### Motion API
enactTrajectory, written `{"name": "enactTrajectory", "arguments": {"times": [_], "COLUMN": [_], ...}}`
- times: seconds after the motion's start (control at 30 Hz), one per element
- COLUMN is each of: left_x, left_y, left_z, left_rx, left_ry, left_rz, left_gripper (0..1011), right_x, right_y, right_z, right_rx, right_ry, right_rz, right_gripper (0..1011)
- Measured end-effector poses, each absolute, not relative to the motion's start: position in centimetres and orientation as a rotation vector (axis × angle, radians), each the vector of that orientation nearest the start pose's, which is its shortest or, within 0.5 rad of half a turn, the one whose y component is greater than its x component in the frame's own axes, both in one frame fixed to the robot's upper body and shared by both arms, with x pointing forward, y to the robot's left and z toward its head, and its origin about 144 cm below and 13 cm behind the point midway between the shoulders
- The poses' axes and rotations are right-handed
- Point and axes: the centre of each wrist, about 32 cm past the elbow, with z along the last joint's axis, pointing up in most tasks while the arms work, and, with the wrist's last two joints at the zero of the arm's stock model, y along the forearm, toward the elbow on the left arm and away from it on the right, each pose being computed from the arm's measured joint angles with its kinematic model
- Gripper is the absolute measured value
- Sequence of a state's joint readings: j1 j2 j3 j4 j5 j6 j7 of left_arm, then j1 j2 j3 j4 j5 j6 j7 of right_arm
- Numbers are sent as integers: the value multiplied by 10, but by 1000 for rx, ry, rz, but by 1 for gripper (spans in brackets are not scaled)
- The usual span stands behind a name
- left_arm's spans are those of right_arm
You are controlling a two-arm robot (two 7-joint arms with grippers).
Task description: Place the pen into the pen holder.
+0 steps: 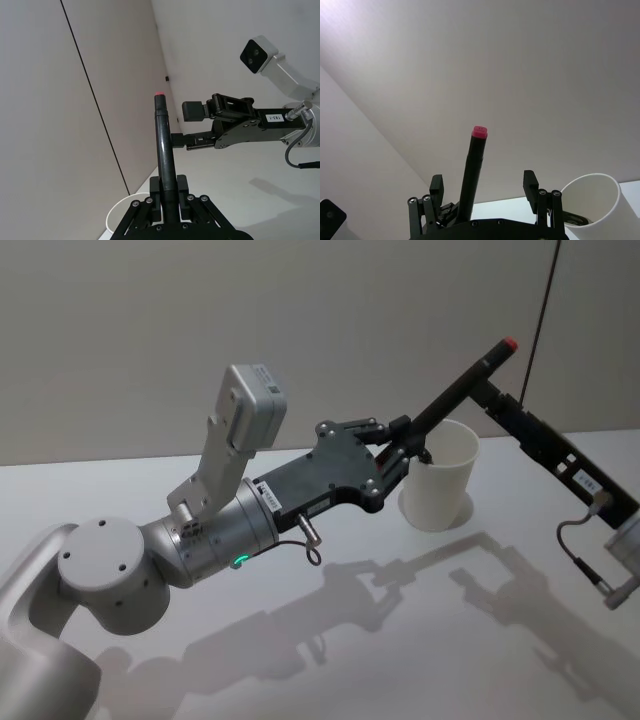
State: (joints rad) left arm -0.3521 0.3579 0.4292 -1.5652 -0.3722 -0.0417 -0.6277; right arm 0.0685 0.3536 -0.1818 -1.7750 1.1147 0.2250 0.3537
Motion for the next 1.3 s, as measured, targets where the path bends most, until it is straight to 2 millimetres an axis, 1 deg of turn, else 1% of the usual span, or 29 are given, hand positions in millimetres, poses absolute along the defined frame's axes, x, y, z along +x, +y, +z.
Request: {"name": "enactTrajectory", "arguments": {"times": [0.53, 1.3], "left_x": [525, 525], "left_y": [205, 205], "left_z": [1235, 1235], "left_rx": [-61, -61], "left_ry": [-229, -229], "left_rz": [542, 542], "left_gripper": [193, 193], "right_x": [470, 479], "right_y": [-241, -226], "right_z": [1218, 1213], "right_rx": [568, 583], "right_ry": [556, 574], "right_rz": [-779, -722], "right_gripper": [1001, 1001]}}
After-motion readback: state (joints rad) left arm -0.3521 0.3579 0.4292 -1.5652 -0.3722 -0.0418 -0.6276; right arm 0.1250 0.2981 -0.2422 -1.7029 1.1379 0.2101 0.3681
